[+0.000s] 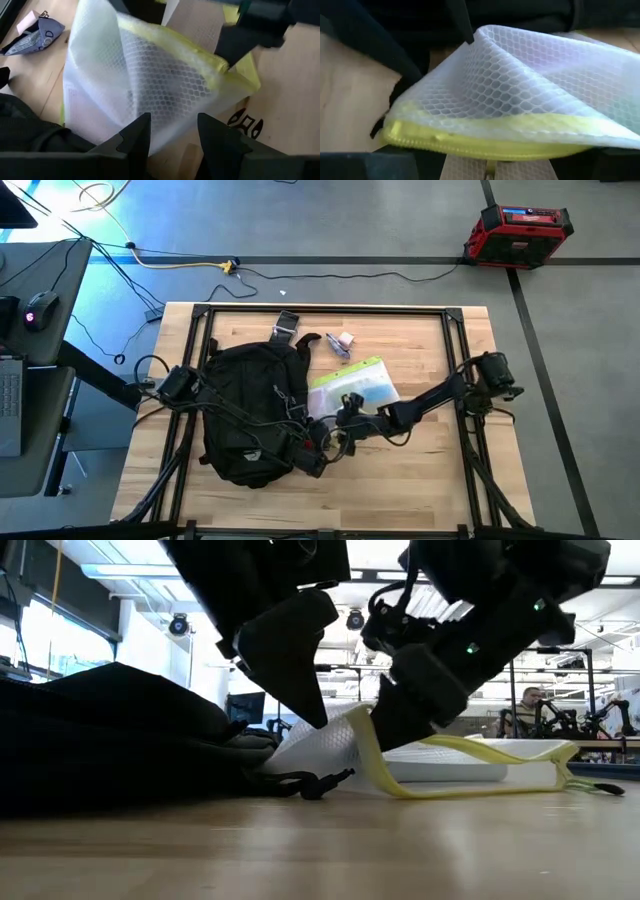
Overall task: Unpack backpack
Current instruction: Remove the black charger adapter from the green zip bag
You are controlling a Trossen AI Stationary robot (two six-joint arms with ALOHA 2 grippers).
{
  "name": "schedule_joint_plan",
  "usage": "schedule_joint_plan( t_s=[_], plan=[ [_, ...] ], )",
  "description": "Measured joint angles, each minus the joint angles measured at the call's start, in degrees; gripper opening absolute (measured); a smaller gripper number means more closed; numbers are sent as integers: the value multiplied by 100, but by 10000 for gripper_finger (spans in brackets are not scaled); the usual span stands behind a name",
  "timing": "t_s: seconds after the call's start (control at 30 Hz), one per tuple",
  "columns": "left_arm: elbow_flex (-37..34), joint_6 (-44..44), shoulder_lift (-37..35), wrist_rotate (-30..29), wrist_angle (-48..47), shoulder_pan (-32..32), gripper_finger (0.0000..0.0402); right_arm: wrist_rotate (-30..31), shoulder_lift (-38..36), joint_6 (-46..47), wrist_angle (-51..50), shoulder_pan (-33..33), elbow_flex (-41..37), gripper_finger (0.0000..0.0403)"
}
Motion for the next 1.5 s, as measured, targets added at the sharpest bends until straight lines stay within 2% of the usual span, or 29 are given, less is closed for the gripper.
schedule_joint_plan(
  t_s=[0.1,0.2,0.4,0.47,0.63,0.87,1.2,1.33,1.5],
  plan=[
    [0,4,0,42,10,0,145,128,110,24,59,4,11,269],
    [0,4,0,63,12,-7,145,179,106,112,31,2,11,244],
    [0,11,0,74,11,-15,145,-8,88,180,-164,-2,3,141],
    [0,10,0,81,11,-23,145,-149,62,194,-280,-4,16,118],
    [0,20,0,81,8,-74,145,-416,-183,461,-780,130,12,119],
    [2,20,0,59,8,-74,145,-556,-811,821,-1964,473,-23,186],
    [2,17,0,57,20,-72,145,53,-561,573,-1892,664,-13,211],
    [2,15,0,55,19,-70,145,-33,-508,604,-1889,587,-11,192],
    [2,15,-2,60,19,-72,145,-103,-542,603,-1882,577,-9,119]
  ],
)
